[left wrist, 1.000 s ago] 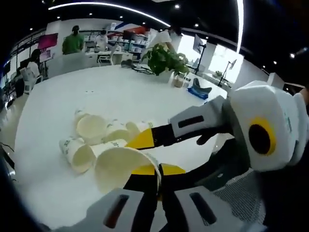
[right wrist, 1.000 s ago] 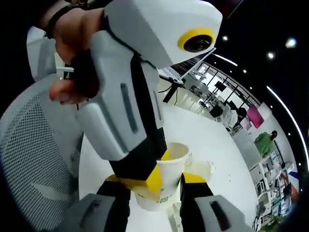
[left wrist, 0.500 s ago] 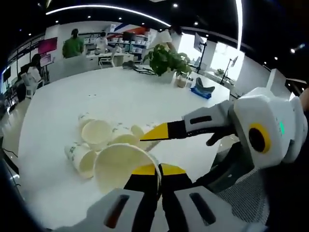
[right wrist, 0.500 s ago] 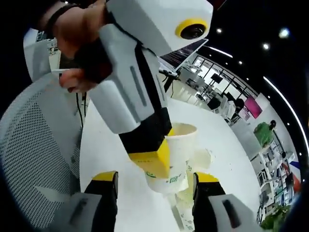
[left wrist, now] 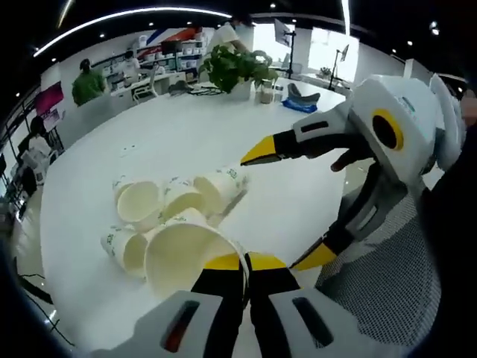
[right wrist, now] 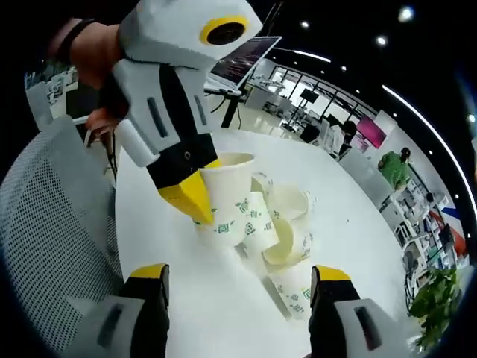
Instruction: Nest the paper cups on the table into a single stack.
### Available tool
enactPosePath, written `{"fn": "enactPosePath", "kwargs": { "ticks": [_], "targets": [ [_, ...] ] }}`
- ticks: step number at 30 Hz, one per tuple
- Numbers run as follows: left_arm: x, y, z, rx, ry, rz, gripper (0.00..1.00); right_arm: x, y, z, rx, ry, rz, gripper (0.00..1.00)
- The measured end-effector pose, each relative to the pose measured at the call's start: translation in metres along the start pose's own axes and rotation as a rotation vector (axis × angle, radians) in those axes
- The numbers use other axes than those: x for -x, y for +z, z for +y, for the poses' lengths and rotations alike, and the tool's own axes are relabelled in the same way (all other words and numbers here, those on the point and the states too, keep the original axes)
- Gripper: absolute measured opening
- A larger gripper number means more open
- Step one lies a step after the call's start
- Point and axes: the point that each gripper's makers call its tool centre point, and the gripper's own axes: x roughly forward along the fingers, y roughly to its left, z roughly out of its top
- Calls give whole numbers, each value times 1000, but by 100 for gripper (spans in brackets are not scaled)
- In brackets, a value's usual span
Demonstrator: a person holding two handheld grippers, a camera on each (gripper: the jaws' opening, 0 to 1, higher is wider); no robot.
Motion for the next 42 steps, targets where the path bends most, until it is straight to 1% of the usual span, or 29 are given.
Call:
{"fn": "enactPosePath", "kwargs": {
  "ticks": [1,2,4,7,8,9,11,14,17,18,19,20,21,23,26,28,31,33,36,40,42],
  "targets": [
    [-2,-2,3,-11,5,17,0,1,-3,-1,-11,-6,3,78],
    [-1,-1,2,-15,7,20,0,2,-3,-2,-14,-7,4,78],
    [-2,-3,2,-50,15,52,0,4,-8,-3,-37,-17,9,78],
    [-6,-12,10,-145,36,131,0,6,-11,-4,-51,-23,14,78],
    [-6,-13,10,-154,38,140,0,6,-12,-4,-53,-25,15,78],
    [-5,-14,8,-183,38,158,0,7,-14,-5,-64,-29,17,78],
    [-6,-17,5,-176,28,175,0,8,-17,-6,-92,-38,27,80],
    [-9,-21,4,-189,23,203,0,10,-17,-9,-149,-56,14,81],
    [-11,-27,2,-237,22,244,0,11,-19,-10,-180,-65,14,82],
    [-12,-31,3,-267,28,267,0,12,-20,-10,-193,-65,15,82],
    [-13,-33,3,-285,32,277,0,11,-21,-10,-199,-66,15,83],
    [-16,-37,5,-297,31,290,0,12,-21,-12,-205,-69,15,84],
    [-17,-39,5,-305,30,298,0,13,-22,-13,-214,-75,11,84],
    [-20,-40,6,-309,28,303,0,15,-21,-16,-239,-83,-2,85],
    [-23,-39,8,-303,23,304,0,13,-23,-22,-260,-90,-6,86],
    [-25,-38,10,-299,26,302,0,13,-24,-22,-272,-93,-8,86],
    [-26,-38,9,-262,12,301,0,14,-26,-23,-299,-97,-13,86],
    [-28,-37,13,-263,12,303,0,12,-27,-27,-322,-100,-19,86],
    [-30,-36,13,-267,8,308,0,11,-29,-30,-354,-101,-24,86],
    [-30,-39,14,-258,2,310,0,12,-27,-30,-369,-102,-30,85],
    [-30,-39,11,-251,-3,313,0,14,-25,-30,-373,-104,-32,85]
  ]
}}
